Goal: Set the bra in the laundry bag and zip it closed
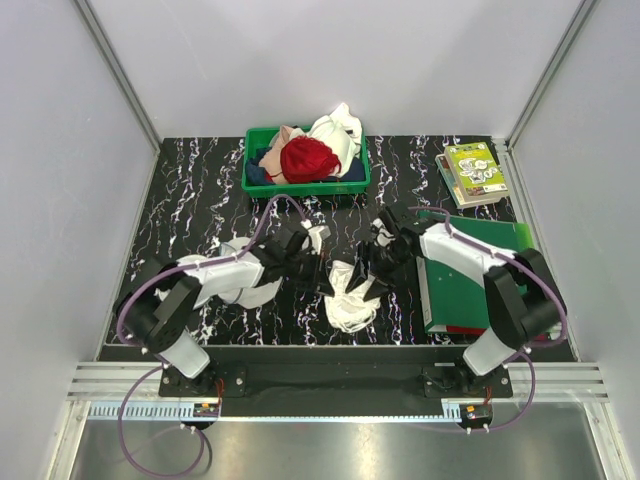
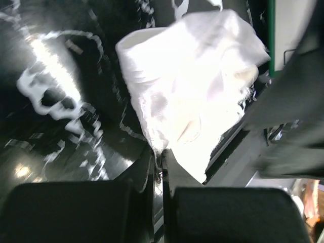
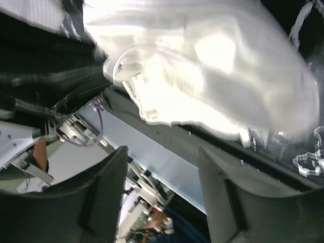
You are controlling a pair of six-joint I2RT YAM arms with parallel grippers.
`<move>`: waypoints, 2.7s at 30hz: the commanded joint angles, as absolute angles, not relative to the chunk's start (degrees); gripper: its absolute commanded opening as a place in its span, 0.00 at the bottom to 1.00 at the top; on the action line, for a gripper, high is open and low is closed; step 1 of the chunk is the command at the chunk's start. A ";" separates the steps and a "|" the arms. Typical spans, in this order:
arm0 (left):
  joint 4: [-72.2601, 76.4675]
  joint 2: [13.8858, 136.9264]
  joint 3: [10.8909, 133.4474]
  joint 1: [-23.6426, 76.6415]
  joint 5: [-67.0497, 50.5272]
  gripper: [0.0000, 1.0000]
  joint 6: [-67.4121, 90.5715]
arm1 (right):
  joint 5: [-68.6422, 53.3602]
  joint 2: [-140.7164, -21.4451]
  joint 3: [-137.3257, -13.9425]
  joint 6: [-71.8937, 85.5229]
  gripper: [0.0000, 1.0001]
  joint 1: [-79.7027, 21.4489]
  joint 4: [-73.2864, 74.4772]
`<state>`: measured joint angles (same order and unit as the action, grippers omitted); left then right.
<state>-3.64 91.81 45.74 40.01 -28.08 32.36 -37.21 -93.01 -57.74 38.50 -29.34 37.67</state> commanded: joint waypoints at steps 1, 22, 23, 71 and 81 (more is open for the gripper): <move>-10.80 83.61 48.34 39.46 -27.59 0.00 26.46 | -36.56 -84.74 -62.92 28.66 0.74 -29.71 50.43; -21.27 50.81 46.84 40.51 -55.54 0.00 28.21 | -42.99 -55.28 -55.46 17.05 1.00 -40.05 28.30; -22.31 50.10 47.11 40.52 -55.55 0.00 28.04 | -41.15 -55.11 -56.42 16.27 1.00 -41.21 29.34; -33.92 56.51 60.82 42.54 -57.92 0.00 22.33 | -56.96 -70.14 -62.85 24.95 0.94 -51.15 17.41; -40.77 55.29 61.35 36.32 -53.45 0.09 17.32 | -53.97 -68.56 -58.80 27.68 0.00 -51.24 16.35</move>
